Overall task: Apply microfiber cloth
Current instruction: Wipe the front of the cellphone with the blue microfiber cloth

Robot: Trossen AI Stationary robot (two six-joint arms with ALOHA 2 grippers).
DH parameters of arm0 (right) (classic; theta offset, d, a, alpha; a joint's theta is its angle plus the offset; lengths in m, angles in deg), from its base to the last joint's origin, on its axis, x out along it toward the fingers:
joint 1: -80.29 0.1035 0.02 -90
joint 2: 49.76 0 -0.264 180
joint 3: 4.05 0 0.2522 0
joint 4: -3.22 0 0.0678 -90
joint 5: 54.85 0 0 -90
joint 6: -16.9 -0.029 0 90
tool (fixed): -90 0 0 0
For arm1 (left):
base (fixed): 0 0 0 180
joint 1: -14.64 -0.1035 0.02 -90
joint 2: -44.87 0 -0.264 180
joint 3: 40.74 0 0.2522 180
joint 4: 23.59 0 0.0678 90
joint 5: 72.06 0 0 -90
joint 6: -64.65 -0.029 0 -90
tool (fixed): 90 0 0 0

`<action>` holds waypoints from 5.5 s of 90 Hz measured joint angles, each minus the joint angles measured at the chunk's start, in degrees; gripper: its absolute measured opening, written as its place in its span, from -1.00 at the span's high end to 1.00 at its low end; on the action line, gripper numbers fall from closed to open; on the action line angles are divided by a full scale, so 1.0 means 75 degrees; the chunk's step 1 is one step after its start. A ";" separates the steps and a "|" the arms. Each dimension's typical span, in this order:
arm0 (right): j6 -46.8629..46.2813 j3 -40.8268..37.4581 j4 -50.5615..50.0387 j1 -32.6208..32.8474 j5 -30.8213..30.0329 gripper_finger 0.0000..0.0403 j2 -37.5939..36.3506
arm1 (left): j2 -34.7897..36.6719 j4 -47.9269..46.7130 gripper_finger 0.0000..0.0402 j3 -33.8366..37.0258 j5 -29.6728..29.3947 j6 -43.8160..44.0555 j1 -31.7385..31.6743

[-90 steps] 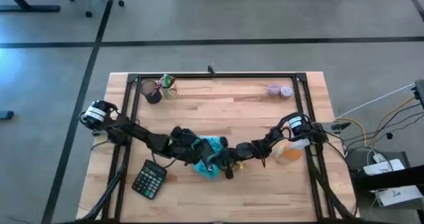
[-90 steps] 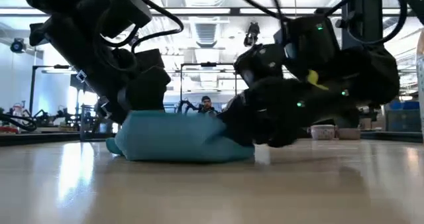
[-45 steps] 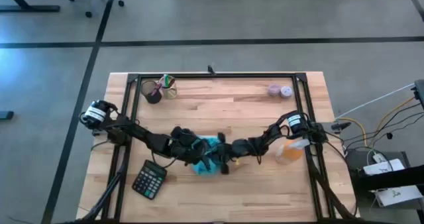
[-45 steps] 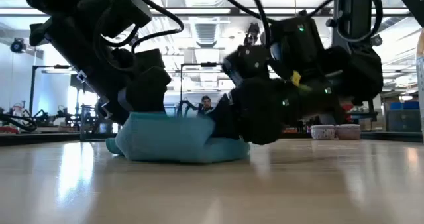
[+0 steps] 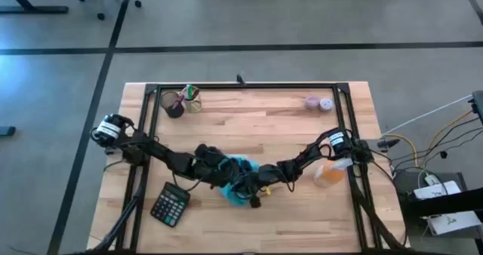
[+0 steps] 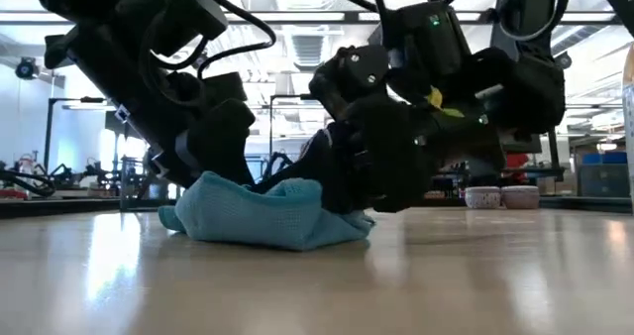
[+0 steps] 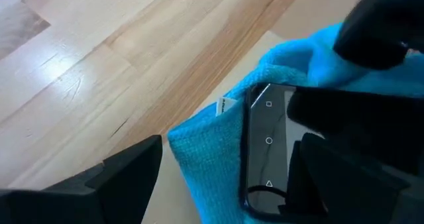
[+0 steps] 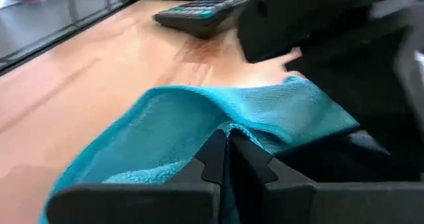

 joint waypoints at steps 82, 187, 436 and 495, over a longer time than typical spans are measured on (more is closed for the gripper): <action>-0.1009 -0.0192 -0.0004 -0.0181 -0.3364 1.00 0.0015 | 0.0752 -0.1511 -0.74 0.0009 0.1223 -0.0065 0.0489; 0.0292 0.0491 -0.0946 -0.0351 0.2252 1.00 -0.0003 | -0.0058 0.0764 -0.74 0.1241 0.0188 0.0759 0.0219; 0.0160 0.0710 -0.1695 0.0126 0.2433 1.00 -0.0263 | 0.0082 0.0671 -0.74 0.1250 -0.0050 0.0889 0.0215; -0.0059 0.0255 -0.3298 0.0263 0.1145 1.00 -0.1482 | 0.2375 0.1404 -0.74 0.1270 0.0030 0.0014 0.1619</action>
